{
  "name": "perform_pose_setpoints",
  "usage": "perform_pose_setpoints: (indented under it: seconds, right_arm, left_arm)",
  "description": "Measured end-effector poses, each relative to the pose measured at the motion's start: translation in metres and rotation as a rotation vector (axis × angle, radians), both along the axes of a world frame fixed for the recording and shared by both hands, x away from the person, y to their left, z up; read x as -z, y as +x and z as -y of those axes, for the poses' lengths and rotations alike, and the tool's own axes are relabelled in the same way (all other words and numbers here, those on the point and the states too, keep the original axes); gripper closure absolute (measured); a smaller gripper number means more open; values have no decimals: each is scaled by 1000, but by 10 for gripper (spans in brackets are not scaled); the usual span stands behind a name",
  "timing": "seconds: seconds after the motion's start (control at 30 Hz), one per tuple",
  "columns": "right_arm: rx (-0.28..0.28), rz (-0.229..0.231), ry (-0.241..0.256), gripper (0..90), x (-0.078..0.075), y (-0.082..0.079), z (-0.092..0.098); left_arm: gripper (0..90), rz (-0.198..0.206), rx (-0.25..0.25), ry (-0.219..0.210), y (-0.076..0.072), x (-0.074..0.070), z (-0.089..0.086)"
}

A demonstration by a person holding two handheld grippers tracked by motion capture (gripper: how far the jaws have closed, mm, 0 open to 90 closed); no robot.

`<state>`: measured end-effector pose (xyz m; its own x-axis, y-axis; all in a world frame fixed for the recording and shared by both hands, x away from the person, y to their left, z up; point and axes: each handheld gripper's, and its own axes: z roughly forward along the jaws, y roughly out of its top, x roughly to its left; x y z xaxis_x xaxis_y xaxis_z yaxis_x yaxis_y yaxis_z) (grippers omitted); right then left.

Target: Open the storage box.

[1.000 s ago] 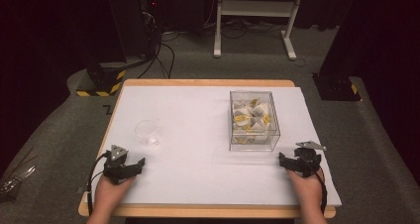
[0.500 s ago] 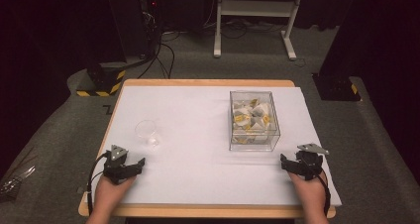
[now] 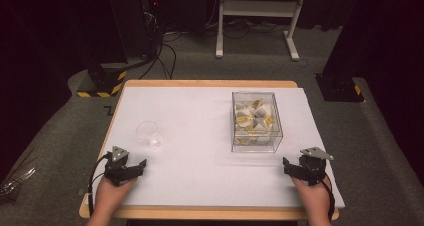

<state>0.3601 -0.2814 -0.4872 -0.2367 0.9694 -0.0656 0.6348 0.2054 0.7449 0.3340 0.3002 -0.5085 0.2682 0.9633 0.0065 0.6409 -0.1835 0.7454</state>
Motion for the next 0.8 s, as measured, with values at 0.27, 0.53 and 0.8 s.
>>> perform_pose_setpoints:
  seconds: [0.27,0.53,0.8]
  right_arm:
    - [-18,10,5,132,-1,-2,-5]
    - [-36,19,18,133,-3,-4,-13]
    - [-55,36,30,141,-5,-6,-21]
  left_arm:
    - [236,-1,-1,0,0,0,0]
    - [237,0,0,0,0,0,0]
    - [237,0,0,0,0,0,0]
